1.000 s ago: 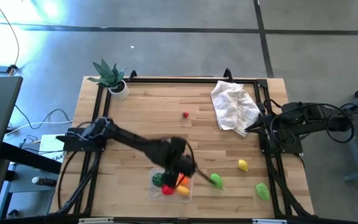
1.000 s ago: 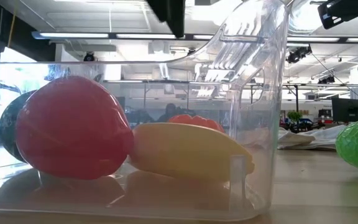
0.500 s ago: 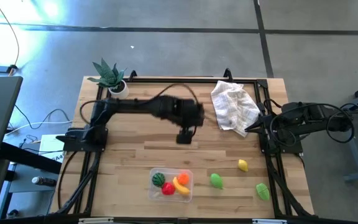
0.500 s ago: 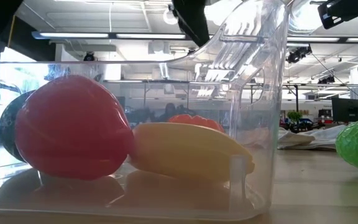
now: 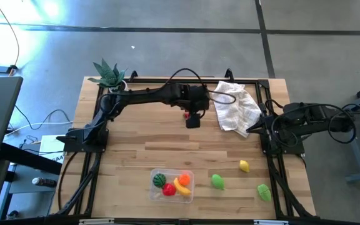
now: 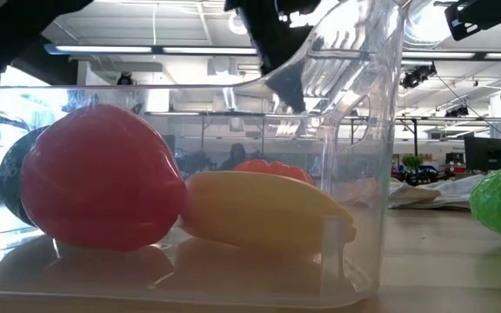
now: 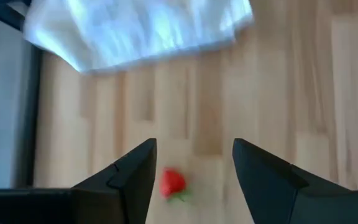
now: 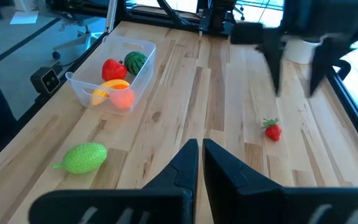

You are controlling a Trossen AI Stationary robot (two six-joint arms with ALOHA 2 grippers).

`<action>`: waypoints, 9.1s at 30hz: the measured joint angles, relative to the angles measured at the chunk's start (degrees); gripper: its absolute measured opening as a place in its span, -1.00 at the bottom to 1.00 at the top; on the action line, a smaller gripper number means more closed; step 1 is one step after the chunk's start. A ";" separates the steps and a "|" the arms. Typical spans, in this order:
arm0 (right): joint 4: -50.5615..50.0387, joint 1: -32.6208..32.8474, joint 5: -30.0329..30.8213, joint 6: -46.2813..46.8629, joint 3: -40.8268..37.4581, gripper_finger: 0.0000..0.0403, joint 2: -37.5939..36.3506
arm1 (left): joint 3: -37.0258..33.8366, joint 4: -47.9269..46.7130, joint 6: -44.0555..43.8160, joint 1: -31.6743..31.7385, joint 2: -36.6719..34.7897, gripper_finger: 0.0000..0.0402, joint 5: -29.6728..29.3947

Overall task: Pick and placing Produce into tupperware
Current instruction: Put the strawberry into the bin

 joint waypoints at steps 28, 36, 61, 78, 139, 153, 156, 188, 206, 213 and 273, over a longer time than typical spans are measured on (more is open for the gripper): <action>0.00 -0.01 -0.01 0.00 -0.02 -0.92 -0.02 | 0.04 0.81 -10.43 6.79 11.03 -0.06 11.16; 0.01 -0.01 -0.02 0.00 -0.02 -0.92 -0.02 | 0.07 -5.36 -10.38 7.23 10.90 -0.06 8.32; 0.01 -0.02 -0.01 0.00 -0.02 -0.92 -0.05 | -0.04 -9.56 -6.78 7.92 14.11 -0.06 10.97; 0.00 -0.01 -0.02 0.00 -0.02 -0.92 -0.05 | -0.07 -12.06 -10.04 7.92 14.42 -0.06 14.88; 0.00 -0.02 -0.01 0.00 -0.02 -0.92 -0.03 | -0.07 -12.63 21.40 3.81 14.31 -0.06 9.49; 0.00 -0.01 -0.02 0.00 -0.02 -0.92 -0.03 | -0.07 -13.85 41.16 2.50 14.31 -0.06 7.07; 0.00 0.00 -0.02 0.00 -0.02 -0.92 -0.04 | -0.07 -13.81 43.94 2.12 14.31 -0.06 5.69; 0.00 0.00 0.00 0.00 -0.02 -0.92 -0.02 | -0.04 -9.91 54.38 -1.89 14.31 -0.06 2.14; 0.00 -0.01 -0.01 0.00 -0.02 -0.92 -0.03 | -0.04 -11.51 54.26 -1.80 15.07 -0.06 2.14; 0.00 -0.01 0.00 0.00 -0.02 -0.92 -0.03 | -0.04 -11.40 53.66 -1.63 15.65 -0.06 1.32; 0.00 -0.01 0.00 0.00 -0.02 -0.92 -0.02 | -0.04 -12.89 46.75 -1.06 16.34 -0.29 -0.85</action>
